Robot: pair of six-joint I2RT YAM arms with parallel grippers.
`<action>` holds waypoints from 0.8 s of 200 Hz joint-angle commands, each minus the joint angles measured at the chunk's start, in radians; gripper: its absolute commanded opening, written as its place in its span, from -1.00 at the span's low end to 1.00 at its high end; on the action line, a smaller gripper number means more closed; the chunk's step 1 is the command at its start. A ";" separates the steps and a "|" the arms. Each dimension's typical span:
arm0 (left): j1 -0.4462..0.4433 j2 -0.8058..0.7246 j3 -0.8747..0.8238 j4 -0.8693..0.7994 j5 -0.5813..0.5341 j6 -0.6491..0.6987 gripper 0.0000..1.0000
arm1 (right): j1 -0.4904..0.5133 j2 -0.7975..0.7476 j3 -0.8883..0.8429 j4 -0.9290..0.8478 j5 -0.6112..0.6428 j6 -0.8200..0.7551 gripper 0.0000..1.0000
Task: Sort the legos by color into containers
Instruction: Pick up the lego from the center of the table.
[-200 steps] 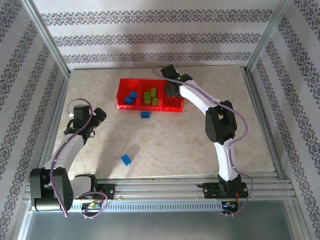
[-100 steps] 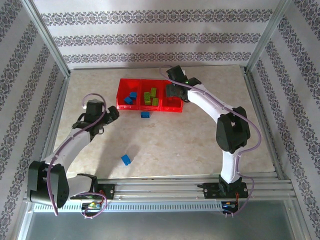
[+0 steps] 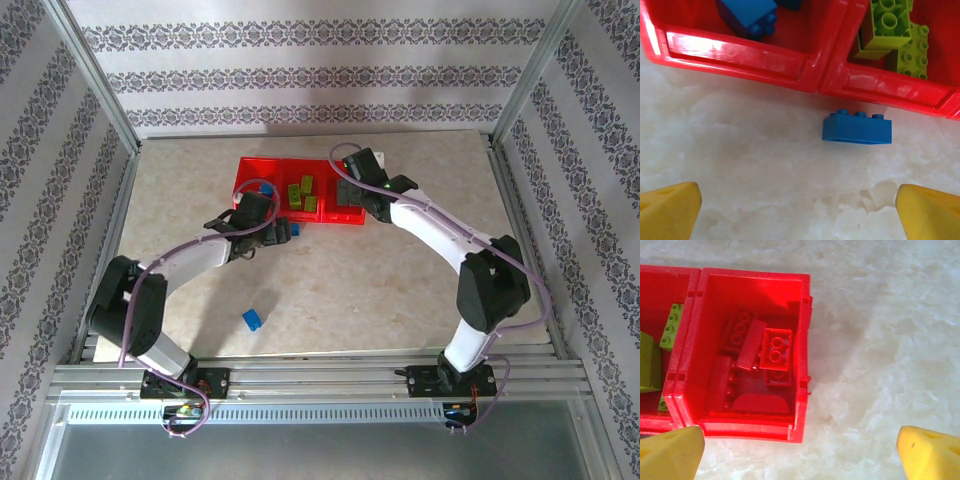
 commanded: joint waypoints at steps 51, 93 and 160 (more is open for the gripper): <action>-0.066 0.215 0.198 -0.026 -0.027 0.088 0.95 | 0.003 -0.174 -0.167 0.096 0.115 0.070 0.97; -0.068 0.310 0.268 -0.029 -0.024 0.102 0.85 | 0.003 -0.192 -0.183 0.105 0.122 0.073 0.97; -0.067 0.402 0.340 -0.070 -0.069 0.106 0.70 | 0.003 -0.191 -0.185 0.106 0.119 0.071 0.96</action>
